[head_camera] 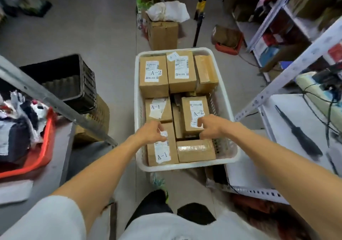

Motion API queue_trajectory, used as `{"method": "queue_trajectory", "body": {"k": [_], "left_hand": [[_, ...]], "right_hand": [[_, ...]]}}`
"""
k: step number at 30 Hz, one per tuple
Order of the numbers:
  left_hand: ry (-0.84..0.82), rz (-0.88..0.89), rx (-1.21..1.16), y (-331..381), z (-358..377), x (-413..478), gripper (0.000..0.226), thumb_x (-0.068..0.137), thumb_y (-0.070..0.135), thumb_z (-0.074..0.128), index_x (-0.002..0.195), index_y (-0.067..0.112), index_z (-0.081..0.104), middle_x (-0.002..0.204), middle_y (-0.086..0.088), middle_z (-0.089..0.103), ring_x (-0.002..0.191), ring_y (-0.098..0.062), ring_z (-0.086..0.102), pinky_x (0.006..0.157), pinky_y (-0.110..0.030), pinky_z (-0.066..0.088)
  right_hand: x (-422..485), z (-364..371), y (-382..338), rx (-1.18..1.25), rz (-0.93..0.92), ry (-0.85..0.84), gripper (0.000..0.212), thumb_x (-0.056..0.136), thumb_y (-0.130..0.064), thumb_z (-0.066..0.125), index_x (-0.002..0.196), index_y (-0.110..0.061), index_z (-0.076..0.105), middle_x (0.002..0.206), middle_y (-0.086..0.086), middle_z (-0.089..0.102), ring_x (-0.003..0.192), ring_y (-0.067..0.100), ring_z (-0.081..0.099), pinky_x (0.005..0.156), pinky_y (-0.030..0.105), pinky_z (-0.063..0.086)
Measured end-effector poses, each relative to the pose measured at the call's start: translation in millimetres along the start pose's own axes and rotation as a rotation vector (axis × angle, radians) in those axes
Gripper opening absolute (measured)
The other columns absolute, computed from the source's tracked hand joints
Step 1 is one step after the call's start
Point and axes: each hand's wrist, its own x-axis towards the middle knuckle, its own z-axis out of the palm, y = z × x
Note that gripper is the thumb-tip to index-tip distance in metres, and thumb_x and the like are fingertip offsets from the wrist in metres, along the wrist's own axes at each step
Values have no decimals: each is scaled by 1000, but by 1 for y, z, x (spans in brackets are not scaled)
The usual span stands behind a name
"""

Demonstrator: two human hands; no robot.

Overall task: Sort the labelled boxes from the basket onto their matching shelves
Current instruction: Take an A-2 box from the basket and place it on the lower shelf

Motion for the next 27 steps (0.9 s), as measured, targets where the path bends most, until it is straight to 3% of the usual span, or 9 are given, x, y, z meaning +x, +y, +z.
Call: {"method": "queue_trajectory", "body": {"k": [3, 6, 8, 11, 14, 16, 20, 27], "left_hand": [[-41, 2, 21, -7, 0, 30, 42, 79, 28, 75, 115, 16, 57, 110, -1, 61, 96, -15, 59, 78, -27, 48], [-102, -17, 29, -6, 14, 53, 40, 78, 29, 75, 112, 18, 58, 108, -1, 63, 98, -17, 60, 90, -36, 50], [-143, -18, 26, 1, 23, 68, 38, 78, 28, 76, 110, 21, 58, 105, 1, 63, 96, -16, 60, 89, -36, 51], [-135, -8, -18, 11, 32, 94, 34, 80, 21, 72, 111, 20, 58, 100, 2, 64, 95, -16, 61, 87, -38, 53], [-61, -15, -72, 24, 38, 126, 42, 79, 15, 71, 119, 16, 56, 101, -1, 62, 97, -19, 61, 86, -40, 54], [-17, -43, -135, 32, 45, 152, 51, 79, 16, 74, 125, 14, 51, 105, -2, 60, 97, -19, 59, 88, -37, 53], [-6, -126, -222, 43, 71, 198, 55, 83, 21, 72, 130, 12, 44, 119, -5, 59, 107, -20, 57, 93, -34, 49], [23, -359, -445, 38, 108, 252, 88, 68, 30, 84, 139, 13, 35, 134, -9, 52, 123, -27, 51, 103, -44, 45]], "right_hand": [[31, -2, 8, 47, 30, 42, 50, 83, -25, 61, 130, -11, 51, 126, 10, 57, 109, 28, 56, 90, 38, 51], [47, 12, 19, 78, 90, 20, 37, 83, -25, 62, 118, -13, 55, 115, 7, 60, 99, 26, 59, 78, 36, 51], [59, 27, 32, 89, 139, 4, 23, 82, -22, 63, 102, -14, 53, 103, 5, 62, 86, 21, 59, 68, 32, 50], [76, 38, 56, 150, 207, -5, 18, 84, -19, 61, 96, -14, 49, 98, 5, 59, 85, 22, 55, 68, 31, 45], [100, 48, 82, 254, 264, 0, 24, 85, -23, 60, 106, -12, 54, 107, 7, 62, 91, 25, 57, 75, 32, 48], [119, 52, 96, 346, 323, 40, 26, 88, -21, 60, 109, -9, 50, 106, 9, 59, 92, 27, 54, 73, 30, 41], [152, 60, 110, 605, 376, 101, 50, 89, -21, 66, 128, -1, 42, 130, 13, 55, 117, 31, 54, 88, 29, 41], [209, 87, 124, 852, 491, 126, 70, 73, -21, 83, 126, -4, 40, 132, 11, 55, 121, 28, 53, 100, 40, 46]]}}
